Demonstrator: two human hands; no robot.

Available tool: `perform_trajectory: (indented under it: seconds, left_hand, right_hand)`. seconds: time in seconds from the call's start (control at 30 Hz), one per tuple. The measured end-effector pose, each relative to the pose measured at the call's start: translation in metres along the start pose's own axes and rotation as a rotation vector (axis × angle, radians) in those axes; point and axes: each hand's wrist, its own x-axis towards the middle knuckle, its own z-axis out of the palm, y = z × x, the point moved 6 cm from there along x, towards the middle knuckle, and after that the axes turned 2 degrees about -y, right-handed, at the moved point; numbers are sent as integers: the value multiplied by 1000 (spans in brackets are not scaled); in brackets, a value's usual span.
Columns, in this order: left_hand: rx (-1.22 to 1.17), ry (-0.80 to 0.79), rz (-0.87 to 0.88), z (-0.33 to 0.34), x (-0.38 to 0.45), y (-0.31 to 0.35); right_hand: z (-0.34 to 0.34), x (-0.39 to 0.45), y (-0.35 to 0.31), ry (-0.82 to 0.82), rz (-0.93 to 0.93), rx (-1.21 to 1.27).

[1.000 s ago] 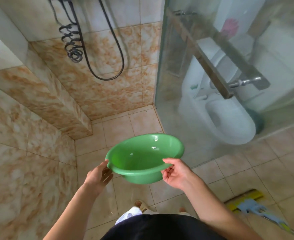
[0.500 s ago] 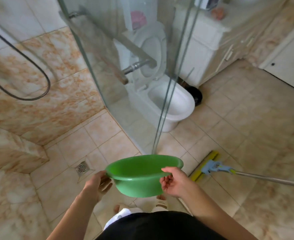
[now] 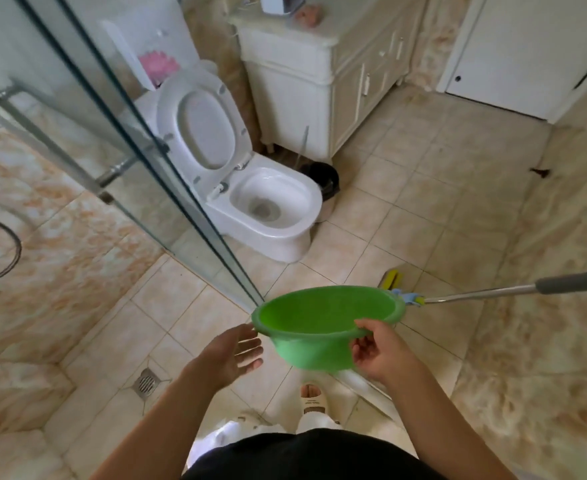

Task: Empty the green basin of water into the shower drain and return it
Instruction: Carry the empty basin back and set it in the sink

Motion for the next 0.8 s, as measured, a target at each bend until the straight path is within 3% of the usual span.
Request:
perform_trajectory:
  seconds: [0.37,0.6,0.8]
  left_hand:
    - [184,-198,130,142,-8,71]
    - [269,-268,324,220,-13,155]
    - [315,-280,358,280,26,212]
  right_hand:
    - [-49,-26,-84,-47,-191,312]
    - [-40,-27,-158,-153,-308,415]
    - [-28,-9,-224,-170,-387,522]
